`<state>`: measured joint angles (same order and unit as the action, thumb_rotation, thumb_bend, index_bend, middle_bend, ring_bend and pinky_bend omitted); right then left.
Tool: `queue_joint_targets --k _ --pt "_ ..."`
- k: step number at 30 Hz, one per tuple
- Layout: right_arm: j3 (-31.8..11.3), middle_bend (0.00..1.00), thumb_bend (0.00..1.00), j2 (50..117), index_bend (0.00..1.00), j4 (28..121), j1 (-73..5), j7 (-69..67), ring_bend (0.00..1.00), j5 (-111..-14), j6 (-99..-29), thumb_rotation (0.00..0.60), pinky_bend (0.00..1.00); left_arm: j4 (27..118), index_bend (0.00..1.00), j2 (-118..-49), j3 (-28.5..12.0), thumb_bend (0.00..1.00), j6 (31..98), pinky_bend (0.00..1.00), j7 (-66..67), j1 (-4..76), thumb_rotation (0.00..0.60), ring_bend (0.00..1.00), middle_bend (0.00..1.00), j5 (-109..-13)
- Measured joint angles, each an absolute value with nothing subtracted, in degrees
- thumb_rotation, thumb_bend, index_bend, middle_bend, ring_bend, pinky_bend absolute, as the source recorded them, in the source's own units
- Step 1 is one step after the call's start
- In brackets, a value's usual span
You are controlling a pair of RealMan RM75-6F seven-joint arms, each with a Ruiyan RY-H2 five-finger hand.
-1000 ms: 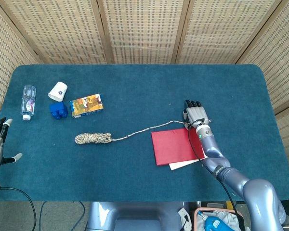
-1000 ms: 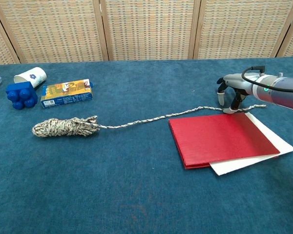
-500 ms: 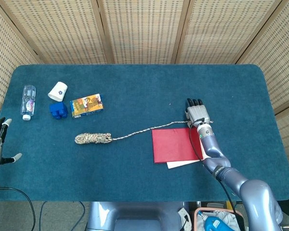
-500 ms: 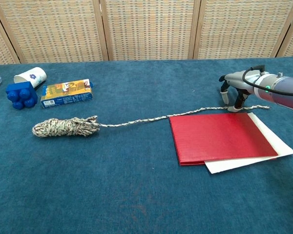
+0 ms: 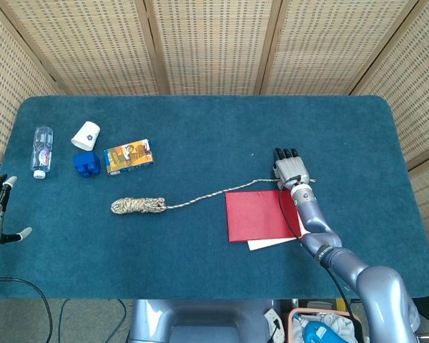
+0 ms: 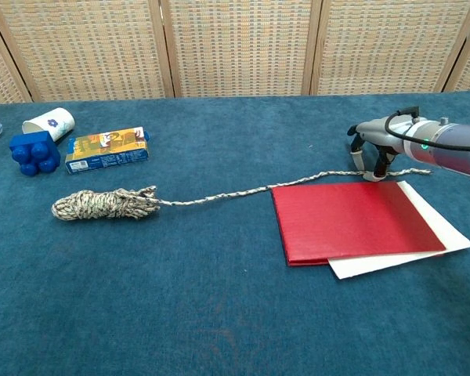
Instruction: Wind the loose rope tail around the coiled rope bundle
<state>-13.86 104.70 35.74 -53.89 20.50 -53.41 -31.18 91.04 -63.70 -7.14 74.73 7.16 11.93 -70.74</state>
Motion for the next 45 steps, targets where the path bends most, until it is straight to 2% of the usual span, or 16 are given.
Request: queue_joint_targets --k 7,17,25,36,45 --pt "-14.4 0.00 0.39 104.5 0.55 36.1 -53.9 21.6 0.00 -52.2 -30.8 0.600 0.00 91.0 0.00 -63.6 -7.2 0.00 74.6 0.00 6.9 12.0 0.600 0.00 0.00 -70.6" --pt "-14.6 0.00 0.43 104.3 0.59 36.7 -54.0 21.5 0.00 -51.6 -30.0 0.600 0.00 90.9 0.00 -63.6 -7.1 0.00 74.5 0.00 6.8 12.0 0.600 0.00 0.00 -70.6" --pt "-14.7 0.00 0.46 104.1 0.66 37.5 -53.8 20.7 0.00 -52.0 -30.9 0.600 0.00 90.9 0.00 -63.6 -7.1 0.00 74.4 0.00 6.7 12.0 0.600 0.00 0.00 -70.6" --pt "-14.5 0.00 0.47 102.6 0.69 41.2 -51.8 15.3 0.00 -56.9 -36.0 0.600 0.00 91.1 0.00 -63.5 -6.8 0.00 73.9 0.00 6.5 12.2 0.600 0.00 0.00 -70.9" --pt "-11.8 0.00 0.47 98.4 0.69 48.2 -48.6 12.5 0.00 -65.2 -45.0 0.600 0.00 90.2 0.00 -63.2 -6.3 0.00 71.1 0.00 6.2 14.0 0.600 0.00 0.00 -72.8"
